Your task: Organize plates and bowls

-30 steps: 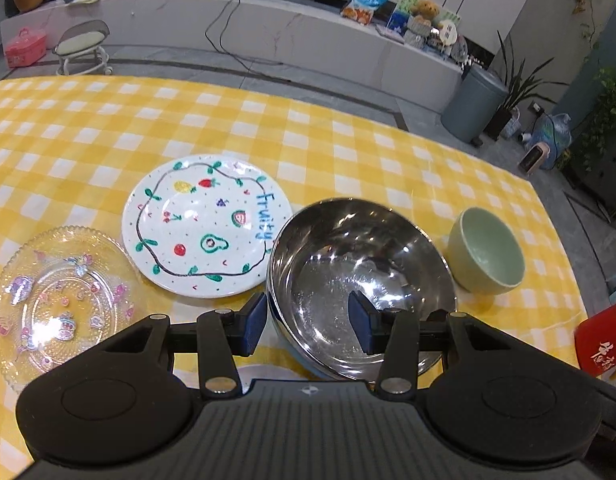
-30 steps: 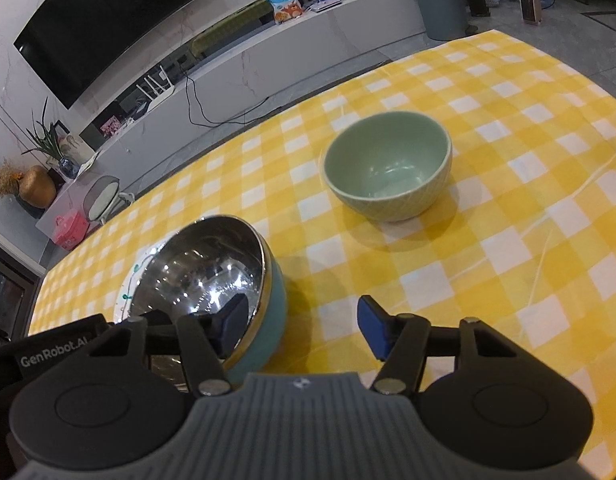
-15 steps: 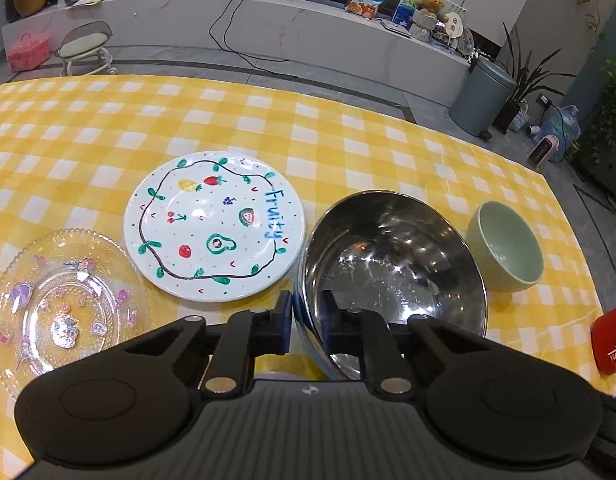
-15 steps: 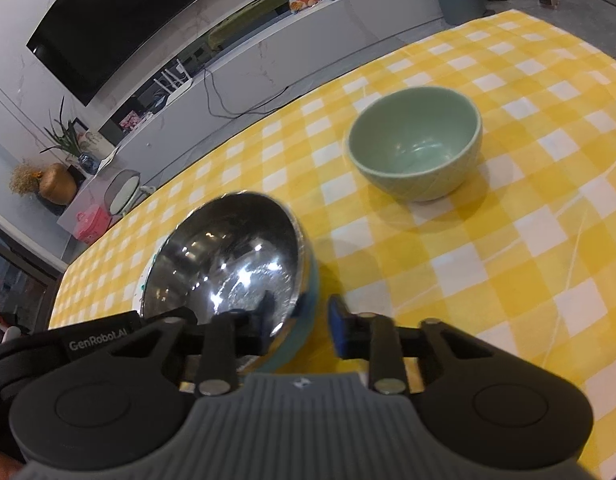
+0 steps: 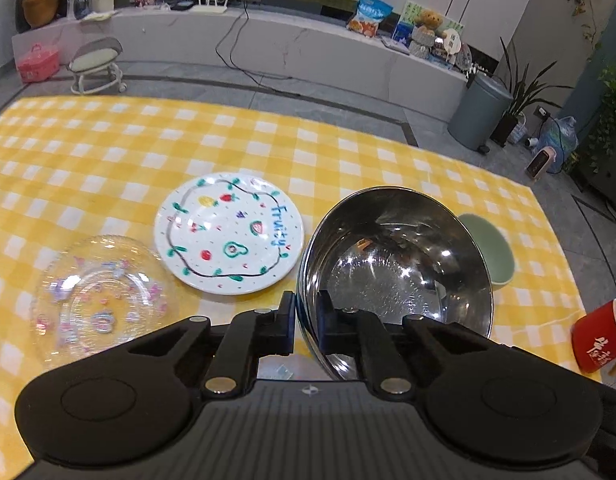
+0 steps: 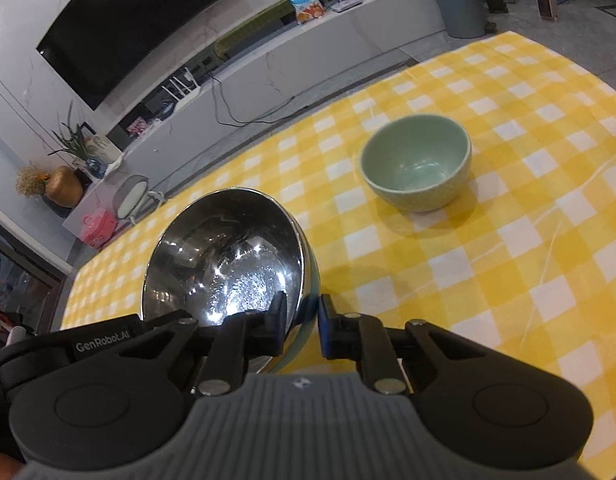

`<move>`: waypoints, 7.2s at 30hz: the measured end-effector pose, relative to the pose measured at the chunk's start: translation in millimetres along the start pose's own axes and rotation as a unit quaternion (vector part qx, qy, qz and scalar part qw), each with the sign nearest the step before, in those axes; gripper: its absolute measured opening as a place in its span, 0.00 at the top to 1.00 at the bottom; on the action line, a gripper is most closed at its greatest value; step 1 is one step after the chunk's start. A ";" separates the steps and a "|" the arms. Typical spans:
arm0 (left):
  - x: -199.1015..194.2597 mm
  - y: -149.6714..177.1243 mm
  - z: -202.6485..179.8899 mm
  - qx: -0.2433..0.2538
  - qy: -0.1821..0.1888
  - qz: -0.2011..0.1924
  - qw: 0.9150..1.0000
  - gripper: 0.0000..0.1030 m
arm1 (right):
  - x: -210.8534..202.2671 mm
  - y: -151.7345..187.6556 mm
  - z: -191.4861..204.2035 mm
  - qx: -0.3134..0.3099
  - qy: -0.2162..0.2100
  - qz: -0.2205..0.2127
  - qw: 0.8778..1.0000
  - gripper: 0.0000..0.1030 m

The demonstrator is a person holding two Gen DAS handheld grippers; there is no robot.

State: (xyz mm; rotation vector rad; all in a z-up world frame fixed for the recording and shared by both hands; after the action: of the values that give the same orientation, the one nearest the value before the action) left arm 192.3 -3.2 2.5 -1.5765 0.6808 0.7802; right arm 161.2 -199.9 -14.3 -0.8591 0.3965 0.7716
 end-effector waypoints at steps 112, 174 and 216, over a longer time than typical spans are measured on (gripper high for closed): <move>-35.1 3.0 -65.9 0.014 0.110 -0.021 0.994 0.46 | -76.0 -49.1 -40.4 0.028 0.041 -0.056 0.997 0.54; 131.8 -33.8 -152.3 0.085 0.051 0.035 0.994 0.92 | 28.4 -79.7 -143.0 0.114 0.034 -0.054 0.991 0.81; -81.6 4.9 -25.1 -0.007 -0.007 0.006 1.000 0.93 | -92.4 10.5 19.9 0.022 -0.053 0.004 0.998 0.91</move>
State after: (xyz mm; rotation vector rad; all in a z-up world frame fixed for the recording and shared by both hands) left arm 141.8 -28.6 66.7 -1.5805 0.6769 0.8054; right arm 91.9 -220.7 47.4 -0.7719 0.3216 0.8093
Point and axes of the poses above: each gripper's, at about its wrist camera, not at the fingertips, and x roughly the way its jaws point, z to its left, y to its underside, the point moved 2 cm from there along x, roughly the way its jaws point, and after that the axes turned 9 degrees about -y, right-handed, at the moved point
